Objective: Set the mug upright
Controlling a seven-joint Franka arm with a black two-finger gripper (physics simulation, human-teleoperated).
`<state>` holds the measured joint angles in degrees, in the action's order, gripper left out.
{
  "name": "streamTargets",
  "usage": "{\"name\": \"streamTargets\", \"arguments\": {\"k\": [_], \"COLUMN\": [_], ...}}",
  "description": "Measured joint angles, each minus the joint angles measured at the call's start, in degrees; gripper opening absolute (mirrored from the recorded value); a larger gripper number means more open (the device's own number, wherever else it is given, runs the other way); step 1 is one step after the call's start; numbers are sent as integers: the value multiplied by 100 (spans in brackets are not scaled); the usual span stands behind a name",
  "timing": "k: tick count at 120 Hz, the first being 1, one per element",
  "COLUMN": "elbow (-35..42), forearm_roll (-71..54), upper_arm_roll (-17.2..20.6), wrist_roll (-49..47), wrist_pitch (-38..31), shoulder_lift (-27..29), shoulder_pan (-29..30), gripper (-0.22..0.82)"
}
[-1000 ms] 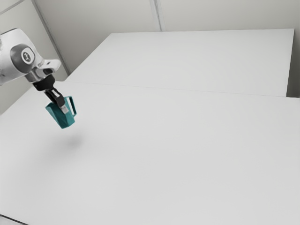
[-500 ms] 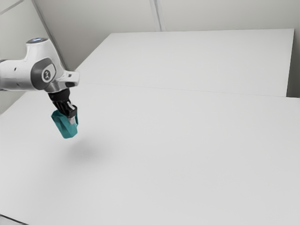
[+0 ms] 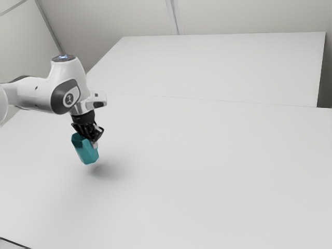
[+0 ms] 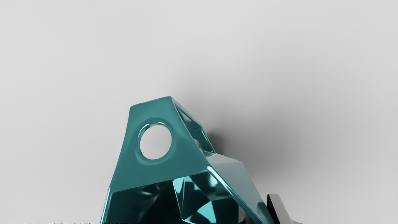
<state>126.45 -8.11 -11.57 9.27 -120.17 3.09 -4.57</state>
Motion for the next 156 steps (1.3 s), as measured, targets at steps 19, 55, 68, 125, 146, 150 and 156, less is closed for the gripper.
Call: {"name": "streamTargets", "arguments": {"k": [19, 55, 68, 125, 146, 150, 156], "elbow": [150, 294, 325, 404, 401, 400, 400], "forearm_roll": [-17, -360, -401, -428, -361, -350, -338], "upper_arm_roll": [57, 256, 265, 191, 296, 313, 327], "wrist_roll": [-382, -1049, -1258, -1887, -1976, -1984, -1996], "wrist_pitch": [-177, -554, -646, -969, -995, -998, -1002], "shoulder_lift": [-2, -44, -92, -325, -323, -321, -316], "shoulder_pan": [45, 15, -72, -128, -5, 16, 36], "gripper": [-18, -18, -18, -18, -3, -1, 3]}}
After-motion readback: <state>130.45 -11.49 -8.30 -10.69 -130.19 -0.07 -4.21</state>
